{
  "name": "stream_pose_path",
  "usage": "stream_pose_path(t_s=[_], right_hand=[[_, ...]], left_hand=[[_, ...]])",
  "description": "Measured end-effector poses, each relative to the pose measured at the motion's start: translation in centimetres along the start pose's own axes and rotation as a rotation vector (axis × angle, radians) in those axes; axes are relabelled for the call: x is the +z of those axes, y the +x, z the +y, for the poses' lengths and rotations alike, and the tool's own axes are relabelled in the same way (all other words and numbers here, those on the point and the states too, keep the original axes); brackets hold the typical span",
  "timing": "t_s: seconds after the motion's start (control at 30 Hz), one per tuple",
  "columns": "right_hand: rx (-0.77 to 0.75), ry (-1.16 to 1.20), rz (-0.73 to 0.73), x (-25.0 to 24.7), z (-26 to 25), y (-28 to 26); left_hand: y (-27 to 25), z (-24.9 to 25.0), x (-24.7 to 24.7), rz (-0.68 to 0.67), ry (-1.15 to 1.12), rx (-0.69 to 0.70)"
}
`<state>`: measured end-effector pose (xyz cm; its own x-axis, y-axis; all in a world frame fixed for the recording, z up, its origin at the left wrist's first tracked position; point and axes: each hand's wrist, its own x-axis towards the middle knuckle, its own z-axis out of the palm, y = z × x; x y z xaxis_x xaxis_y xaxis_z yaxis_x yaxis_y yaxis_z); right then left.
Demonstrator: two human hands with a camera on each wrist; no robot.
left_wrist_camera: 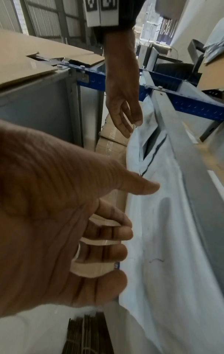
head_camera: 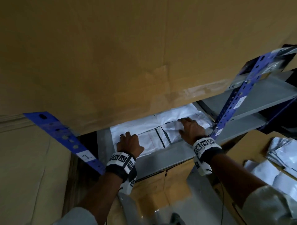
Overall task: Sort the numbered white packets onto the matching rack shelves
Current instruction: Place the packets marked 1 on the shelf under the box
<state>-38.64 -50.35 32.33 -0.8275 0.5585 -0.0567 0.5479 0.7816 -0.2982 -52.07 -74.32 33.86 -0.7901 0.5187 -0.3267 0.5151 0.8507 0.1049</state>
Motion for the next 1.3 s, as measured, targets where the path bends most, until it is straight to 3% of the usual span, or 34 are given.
stream_pose_path(t_s=[0.2, 0.57, 1.17, 1.3], right_hand=[[-0.122, -0.152, -0.239, 5.5, -1.6, -3.0], [-0.135, -0.123, -0.238, 7.1, -1.0, -3.2], [-0.109, -0.027, -0.157, 7.0, -1.5, -3.7], [-0.074, 0.102, 0.039, 5.0, -2.8, -6.5]], left_hand=[[-1.1, -2.0, 2.4, -0.008, 0.122, 0.007], [-0.9, -3.0, 3.5, 0.064, 0.113, 0.034], [-1.6, -2.7, 2.9, 0.184, 0.128, 0.074], [-2.8, -1.9, 1.2, 0.234, 0.079, 0.118]])
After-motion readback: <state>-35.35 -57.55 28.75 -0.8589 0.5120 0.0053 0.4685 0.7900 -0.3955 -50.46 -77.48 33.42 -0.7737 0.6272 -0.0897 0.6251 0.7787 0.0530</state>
